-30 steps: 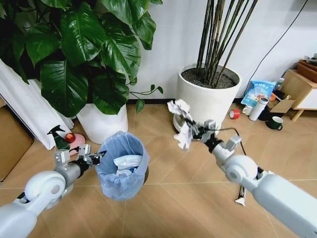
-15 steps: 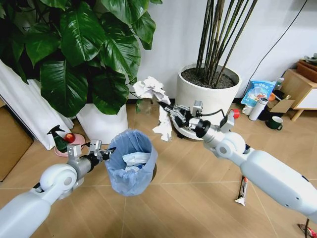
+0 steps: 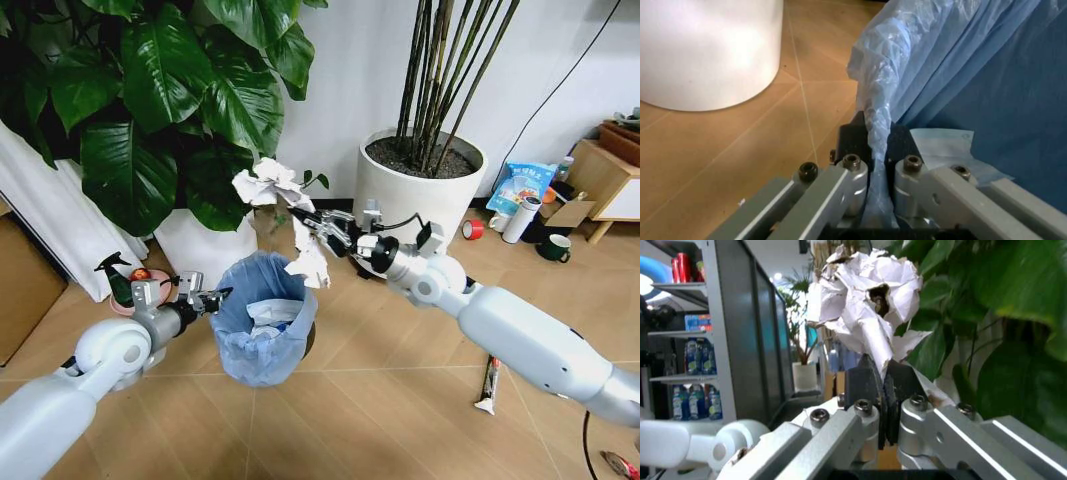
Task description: Pick up the trash bin and place the garbage on the floor into it.
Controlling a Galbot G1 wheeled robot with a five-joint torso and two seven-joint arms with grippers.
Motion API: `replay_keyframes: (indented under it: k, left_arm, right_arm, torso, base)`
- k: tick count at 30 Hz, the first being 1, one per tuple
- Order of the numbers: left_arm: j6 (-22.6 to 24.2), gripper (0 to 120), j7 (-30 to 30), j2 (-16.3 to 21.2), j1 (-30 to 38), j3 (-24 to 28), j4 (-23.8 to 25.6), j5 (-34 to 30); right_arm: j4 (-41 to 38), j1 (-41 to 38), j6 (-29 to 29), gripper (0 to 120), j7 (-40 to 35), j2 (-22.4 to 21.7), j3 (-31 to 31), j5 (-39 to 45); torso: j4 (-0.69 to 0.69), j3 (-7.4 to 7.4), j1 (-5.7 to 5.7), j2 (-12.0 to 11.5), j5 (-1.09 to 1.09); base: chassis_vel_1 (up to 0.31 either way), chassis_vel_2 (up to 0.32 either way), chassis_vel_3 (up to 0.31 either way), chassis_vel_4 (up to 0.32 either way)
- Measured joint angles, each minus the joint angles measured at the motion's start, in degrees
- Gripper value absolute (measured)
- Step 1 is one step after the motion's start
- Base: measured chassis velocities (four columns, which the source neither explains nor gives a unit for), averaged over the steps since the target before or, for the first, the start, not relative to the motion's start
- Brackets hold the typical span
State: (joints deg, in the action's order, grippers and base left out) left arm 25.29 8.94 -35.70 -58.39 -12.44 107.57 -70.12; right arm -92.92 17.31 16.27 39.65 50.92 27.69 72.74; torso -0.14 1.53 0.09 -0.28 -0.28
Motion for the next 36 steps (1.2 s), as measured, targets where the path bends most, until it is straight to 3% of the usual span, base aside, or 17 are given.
replay_keyframes:
  k: [24,29,36]
  left_arm:
    - [0.06,0,-1.26,0.90,-1.28,-2.08,0.72,-0.40]
    - [0.08,0,-1.29,0.72,-0.93,-1.80,0.67,-0.39]
    - [0.17,0,-1.26,0.25,0.16,-0.04,0.44,-0.39]
  right_arm:
    - [15.30,-3.83,0.89,0,2.14,8.44,10.47,-5.80]
    - [16.66,-4.67,0.83,0,2.26,8.75,11.30,-6.87]
    - [18.98,-6.46,0.85,0,2.18,13.18,10.91,-6.83]
  torso:
    - [-0.01,0.00,0.00,0.00,0.00]
    - [-0.01,0.00,0.00,0.00,0.00]
    - [0.02,0.00,0.00,0.00,0.00]
  base:
    - [0.000,0.000,0.000,0.000]
    - [0.000,0.000,0.000,0.000]
    - [0.000,0.000,0.000,0.000]
